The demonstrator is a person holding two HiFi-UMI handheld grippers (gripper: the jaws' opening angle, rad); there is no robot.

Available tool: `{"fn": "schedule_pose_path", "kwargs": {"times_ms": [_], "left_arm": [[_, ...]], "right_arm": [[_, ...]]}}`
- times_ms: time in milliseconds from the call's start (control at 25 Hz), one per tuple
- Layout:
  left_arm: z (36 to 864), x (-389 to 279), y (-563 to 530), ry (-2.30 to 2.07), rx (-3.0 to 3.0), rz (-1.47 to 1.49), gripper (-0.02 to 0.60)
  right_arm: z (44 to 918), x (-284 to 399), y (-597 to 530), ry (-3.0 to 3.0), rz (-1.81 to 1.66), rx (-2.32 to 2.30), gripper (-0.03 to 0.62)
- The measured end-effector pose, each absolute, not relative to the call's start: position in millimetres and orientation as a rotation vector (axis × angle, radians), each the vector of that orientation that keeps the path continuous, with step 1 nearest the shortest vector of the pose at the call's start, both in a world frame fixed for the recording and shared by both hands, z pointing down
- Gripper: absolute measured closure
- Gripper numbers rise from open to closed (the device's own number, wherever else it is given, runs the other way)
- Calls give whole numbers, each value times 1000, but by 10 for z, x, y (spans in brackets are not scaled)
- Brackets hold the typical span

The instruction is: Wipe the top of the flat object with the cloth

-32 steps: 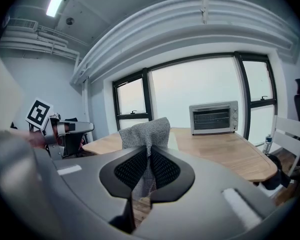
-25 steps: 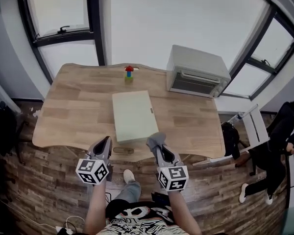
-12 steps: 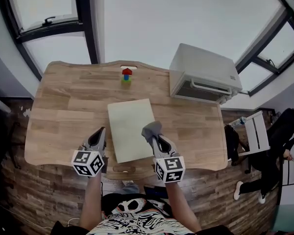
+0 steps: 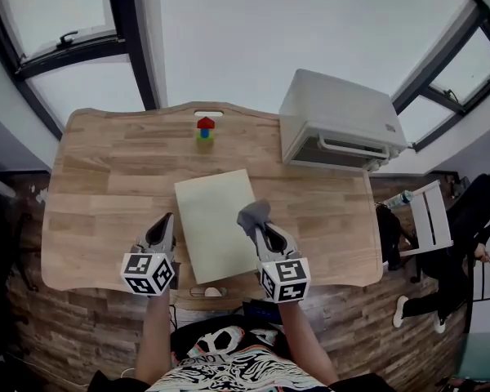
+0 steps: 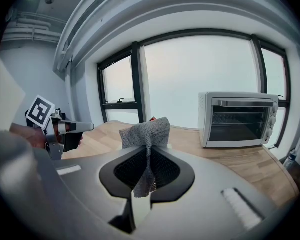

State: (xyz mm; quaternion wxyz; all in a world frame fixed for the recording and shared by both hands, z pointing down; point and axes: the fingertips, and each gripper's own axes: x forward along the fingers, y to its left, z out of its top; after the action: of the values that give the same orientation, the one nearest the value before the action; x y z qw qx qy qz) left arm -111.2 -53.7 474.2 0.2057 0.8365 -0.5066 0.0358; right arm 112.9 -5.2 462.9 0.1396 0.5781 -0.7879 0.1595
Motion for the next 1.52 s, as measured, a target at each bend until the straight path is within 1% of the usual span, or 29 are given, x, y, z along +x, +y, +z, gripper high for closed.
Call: {"fn": "schedule_pose_path", "kwargs": {"times_ms": [240,640,1080,1240,1520], "left_arm": [[4832,-1166,-709,-1458,2289,100,525],[5092,-1106,-688,-1462,2217,145,523],[5409,-1077,-734,-1371,2142,159,522],[5574,-1052,-740,-1334,2113,200,491],[5887,-1054,-721,-1269,2021,216,472]], "right_arm": [[4729,1126,-260,-2281,447,1620,572],[4919,1278,-319,-2269,500,1606,572],[5137,1286,-466,-2250,551,1577,572],[5202,1285,-543,-2235,560,1563,572],[5344,1263,-683,-2209,576,1537,572]]}}
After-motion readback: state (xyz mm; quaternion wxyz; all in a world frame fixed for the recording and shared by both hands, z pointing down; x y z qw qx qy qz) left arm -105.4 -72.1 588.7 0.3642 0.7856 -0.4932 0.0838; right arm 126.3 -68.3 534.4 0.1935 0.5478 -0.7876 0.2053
